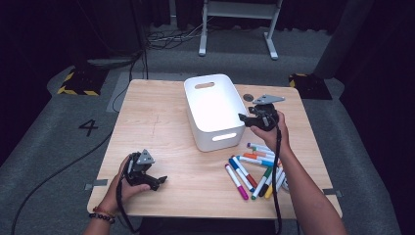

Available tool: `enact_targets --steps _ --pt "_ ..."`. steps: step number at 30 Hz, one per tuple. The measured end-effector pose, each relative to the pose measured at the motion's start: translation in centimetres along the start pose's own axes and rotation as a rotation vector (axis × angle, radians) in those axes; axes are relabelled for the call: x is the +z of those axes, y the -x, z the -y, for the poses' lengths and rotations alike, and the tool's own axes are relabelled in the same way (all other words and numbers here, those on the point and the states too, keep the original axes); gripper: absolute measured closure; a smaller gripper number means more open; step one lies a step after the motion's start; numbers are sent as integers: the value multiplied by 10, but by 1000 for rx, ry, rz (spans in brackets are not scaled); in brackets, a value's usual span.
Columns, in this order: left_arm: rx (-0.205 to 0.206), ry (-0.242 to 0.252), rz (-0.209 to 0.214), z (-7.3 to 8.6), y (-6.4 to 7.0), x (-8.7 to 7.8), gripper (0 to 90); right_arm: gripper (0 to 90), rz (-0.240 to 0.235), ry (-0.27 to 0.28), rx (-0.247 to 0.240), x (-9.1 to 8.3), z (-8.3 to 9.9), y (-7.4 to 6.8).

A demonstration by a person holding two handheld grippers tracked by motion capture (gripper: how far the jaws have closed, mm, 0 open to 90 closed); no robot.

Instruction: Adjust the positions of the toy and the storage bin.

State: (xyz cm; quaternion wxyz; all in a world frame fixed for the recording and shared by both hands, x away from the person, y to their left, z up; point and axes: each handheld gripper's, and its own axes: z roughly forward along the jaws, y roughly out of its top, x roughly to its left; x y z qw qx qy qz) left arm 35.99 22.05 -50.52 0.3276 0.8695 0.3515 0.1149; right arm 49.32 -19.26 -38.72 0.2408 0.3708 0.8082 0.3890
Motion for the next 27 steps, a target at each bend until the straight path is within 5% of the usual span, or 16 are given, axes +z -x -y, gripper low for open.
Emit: enact_targets --steps 5,12,16,27 --pt "0 0 0 0 0 0 2 555 -8 -8 2 7 0 6" --pt "0 0 0 0 0 0 2 755 18 -13 -21 22 -7 8" --pt "0 0 0 0 0 0 2 748 3 -31 -30 28 -12 15" --pt "1 0 1 0 0 0 1 599 128 -29 6 32 -19 37"
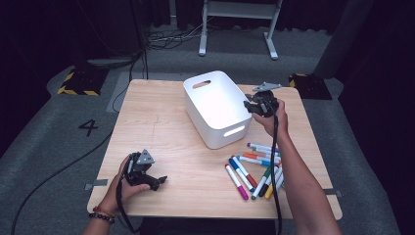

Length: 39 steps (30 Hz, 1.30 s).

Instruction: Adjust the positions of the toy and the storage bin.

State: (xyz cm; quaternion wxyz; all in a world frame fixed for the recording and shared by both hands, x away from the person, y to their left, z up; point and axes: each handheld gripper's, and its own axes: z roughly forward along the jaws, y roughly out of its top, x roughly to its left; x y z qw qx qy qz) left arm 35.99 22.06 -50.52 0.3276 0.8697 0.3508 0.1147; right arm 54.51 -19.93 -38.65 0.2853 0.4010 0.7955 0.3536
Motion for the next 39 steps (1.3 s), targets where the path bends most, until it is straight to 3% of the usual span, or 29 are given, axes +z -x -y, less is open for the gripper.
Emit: enact_targets --steps 2,4,7,8,9,10,11,12,13,16,19,26,31,35,39 --pt "7 0 0 0 0 0 1 621 4 20 -1 -3 -1 1" --pt "15 2 2 0 -1 0 1 611 -53 102 17 -18 -6 0" --pt "15 2 2 0 -1 0 2 589 -127 150 -17 -36 -13 -12" --pt "15 2 2 0 -1 0 1 589 -127 150 -17 -36 -13 -12" --pt "15 2 2 0 -1 0 1 575 -190 161 -48 -49 -15 -25" --pt "15 2 2 0 -1 0 1 575 -190 161 -48 -49 -15 -25" --pt "15 2 2 0 -1 0 1 557 -269 166 -82 -58 -14 -40" --pt "15 2 2 0 -1 0 1 557 -269 166 -82 -58 -14 -40" --pt "15 2 2 0 -1 0 1 544 -331 153 -114 -63 -10 -55" --pt "15 2 2 0 -1 0 1 558 -408 142 -163 -64 -4 -69" --pt "15 2 2 0 -1 0 1 545 -445 120 -185 -62 1 -81" --pt "15 2 2 0 -1 0 1 555 -456 66 -222 -50 3 -99" --pt "15 2 2 0 -1 0 2 633 -433 36 -262 -45 0 -108" --pt "15 2 2 0 -1 0 1 664 -432 23 -302 -46 -2 -107" --pt "15 2 2 0 -1 0 1 662 -424 4 -315 -49 -1 -96"
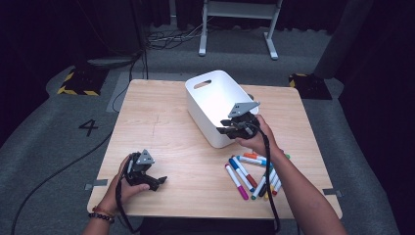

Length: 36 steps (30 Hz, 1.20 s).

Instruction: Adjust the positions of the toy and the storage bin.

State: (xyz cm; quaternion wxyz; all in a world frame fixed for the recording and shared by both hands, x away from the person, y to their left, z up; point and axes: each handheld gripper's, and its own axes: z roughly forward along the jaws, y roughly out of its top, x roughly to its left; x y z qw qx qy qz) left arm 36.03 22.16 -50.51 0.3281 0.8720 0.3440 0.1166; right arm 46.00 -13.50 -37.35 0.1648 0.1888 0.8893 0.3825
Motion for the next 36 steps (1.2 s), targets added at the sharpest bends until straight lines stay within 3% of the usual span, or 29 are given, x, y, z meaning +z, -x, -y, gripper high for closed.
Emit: enact_targets --steps 5,10,16,20,24,27,31,32,36 --pt "0 0 0 0 0 0 1 633 31 -15 -4 -11 10 13" --pt "0 1 -1 0 0 0 1 591 104 -30 55 -30 29 36" --pt "0 1 0 0 0 0 2 568 175 -42 106 -41 42 52" --pt "1 1 -1 0 0 0 1 525 184 -34 128 -43 44 55" --pt "0 1 -1 0 0 0 1 489 173 8 138 -39 37 55" --pt "0 1 -1 0 0 0 1 455 176 -2 142 -33 31 55" --pt "0 0 0 0 0 0 2 506 184 -37 169 -19 23 58" --pt "0 0 0 0 0 0 2 645 174 -39 189 -13 20 59" --pt "1 0 0 0 0 0 2 811 137 -59 194 -2 17 58"
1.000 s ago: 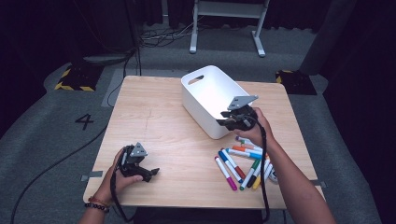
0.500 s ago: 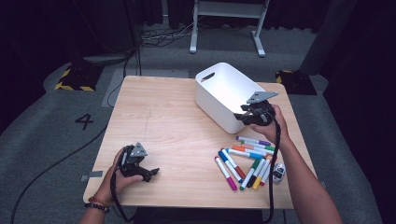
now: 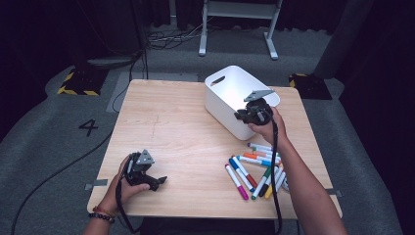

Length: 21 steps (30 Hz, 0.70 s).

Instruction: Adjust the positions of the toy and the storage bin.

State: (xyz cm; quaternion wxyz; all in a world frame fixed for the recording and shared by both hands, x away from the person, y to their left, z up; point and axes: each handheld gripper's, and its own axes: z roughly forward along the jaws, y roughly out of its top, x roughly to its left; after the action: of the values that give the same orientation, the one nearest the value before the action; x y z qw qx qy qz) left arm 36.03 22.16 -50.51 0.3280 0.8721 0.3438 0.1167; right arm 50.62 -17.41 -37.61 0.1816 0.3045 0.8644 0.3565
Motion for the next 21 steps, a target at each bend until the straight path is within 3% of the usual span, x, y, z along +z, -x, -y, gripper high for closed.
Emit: enact_targets --steps 5,10,11,12,16,17,19,21 --pt "0 0 0 0 0 0 1 866 4 -15 -48 4 -4 -3" --pt "0 0 0 0 0 0 1 878 -21 13 -67 6 -4 -2" --pt "0 0 0 0 0 0 1 880 -30 21 -92 7 -3 -1" --pt "0 0 0 0 0 0 1 882 -79 35 -122 5 0 0" --pt "0 0 0 0 0 0 2 881 -161 48 -185 -4 9 2" --pt "0 0 0 0 0 0 1 881 -161 48 -185 -4 9 2" --pt "0 0 0 0 0 0 1 877 -202 39 -248 -16 18 6" --pt "0 0 0 0 0 0 2 872 -209 32 -258 -21 22 7"
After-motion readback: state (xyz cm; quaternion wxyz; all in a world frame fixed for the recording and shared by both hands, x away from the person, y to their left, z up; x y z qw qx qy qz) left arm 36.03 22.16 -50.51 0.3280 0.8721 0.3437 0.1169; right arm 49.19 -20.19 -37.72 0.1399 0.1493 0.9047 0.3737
